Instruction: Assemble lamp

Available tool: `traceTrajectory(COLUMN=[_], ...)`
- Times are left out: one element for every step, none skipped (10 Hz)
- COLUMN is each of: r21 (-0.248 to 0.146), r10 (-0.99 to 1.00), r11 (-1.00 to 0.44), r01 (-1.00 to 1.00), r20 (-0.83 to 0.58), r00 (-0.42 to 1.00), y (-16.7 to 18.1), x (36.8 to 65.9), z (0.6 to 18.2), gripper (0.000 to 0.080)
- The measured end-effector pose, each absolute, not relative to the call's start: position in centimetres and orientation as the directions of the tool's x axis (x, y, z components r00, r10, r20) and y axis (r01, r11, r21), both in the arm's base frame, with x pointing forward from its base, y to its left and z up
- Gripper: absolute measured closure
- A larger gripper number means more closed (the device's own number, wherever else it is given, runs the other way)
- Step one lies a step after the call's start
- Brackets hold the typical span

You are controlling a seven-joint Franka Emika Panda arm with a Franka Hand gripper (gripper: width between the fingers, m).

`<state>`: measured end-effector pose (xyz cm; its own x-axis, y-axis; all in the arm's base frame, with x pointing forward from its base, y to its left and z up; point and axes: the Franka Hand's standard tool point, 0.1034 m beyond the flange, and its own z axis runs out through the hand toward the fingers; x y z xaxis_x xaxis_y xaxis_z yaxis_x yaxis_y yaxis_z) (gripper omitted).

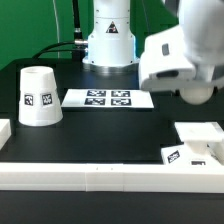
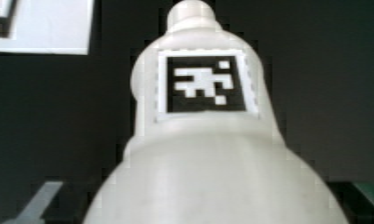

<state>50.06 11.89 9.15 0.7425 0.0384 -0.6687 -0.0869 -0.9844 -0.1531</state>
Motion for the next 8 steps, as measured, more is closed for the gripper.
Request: traceTrajectory(r21=[-0.159,-0.158,-0.158,-0.159,-0.164,-0.176,-0.179,-0.186], r10=[0.038,0.034,0.034,0.027,0.016,0.033,0.031,0.039], r11=[-0.984,-0.984,-0.984,-0.984,-0.983,-0.983,-0.983,-0.982], r01=[-0.085,-0.085,-0.086,-0.086,-0.080,-0.055,-0.048,-0.031], r20=[-0.645,-0.627,-0.632,-0.603,-0.516,-0.464,-0.414,-0.358], r00=[0.763,0.778,0.774,0.797,0.856,0.885,0.910,0.933], y=[11.7,11.8,11.8,11.9,11.7,10.9,10.4,10.1], x=[50.6,50.7,50.5,51.1,52.1,51.9,52.9,54.1], z=[10.0,9.6,9.4,9.3,9.0,8.4,8.8,10.3], gripper=[0.0223,0.0223,0.0223,0.0223,0.0223,0.0223,0.0223,0.0223])
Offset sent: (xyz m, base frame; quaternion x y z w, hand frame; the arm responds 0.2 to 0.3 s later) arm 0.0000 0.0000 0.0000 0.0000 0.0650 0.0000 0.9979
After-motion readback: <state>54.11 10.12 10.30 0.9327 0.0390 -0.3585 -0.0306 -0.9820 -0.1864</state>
